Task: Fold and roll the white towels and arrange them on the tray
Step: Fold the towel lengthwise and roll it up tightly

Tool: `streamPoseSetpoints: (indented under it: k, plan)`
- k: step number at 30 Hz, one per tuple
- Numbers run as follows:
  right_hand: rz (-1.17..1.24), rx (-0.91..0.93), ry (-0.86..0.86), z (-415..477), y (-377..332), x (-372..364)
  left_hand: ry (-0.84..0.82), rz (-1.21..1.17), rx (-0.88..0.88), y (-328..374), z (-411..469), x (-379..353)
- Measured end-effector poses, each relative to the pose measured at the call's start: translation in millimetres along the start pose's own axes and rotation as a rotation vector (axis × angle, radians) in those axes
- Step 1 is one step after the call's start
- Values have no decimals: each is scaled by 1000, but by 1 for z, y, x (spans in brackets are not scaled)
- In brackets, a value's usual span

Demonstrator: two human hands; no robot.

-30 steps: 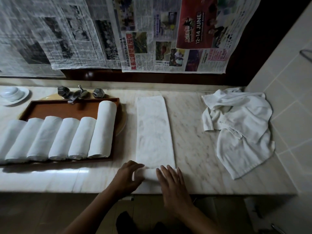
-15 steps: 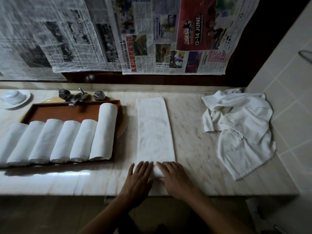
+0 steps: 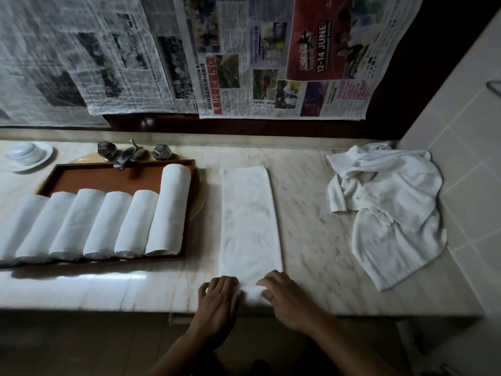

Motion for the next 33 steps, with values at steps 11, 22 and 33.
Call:
streamPoseSetpoints:
  k: [11, 22, 33]
  plan:
    - [-100, 201, 586, -45, -31, 7, -159, -31, 222, -18, 10, -12]
    - [-323, 122, 333, -25, -16, -19, 72, 147, -16, 26, 7, 12]
    - [-339, 30, 231, 9, -18, 3, -288, 168, -116, 2, 31, -5]
Point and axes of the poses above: each hand's wrist, its own z-axis towards the middle knuckle, its own x-axis out of the back of the hand, y = z × x, the point moved 9 cm from there along z, towards the middle knuckle, and after that the axes turned 15 degrees about -x, right-handed, at the moved point
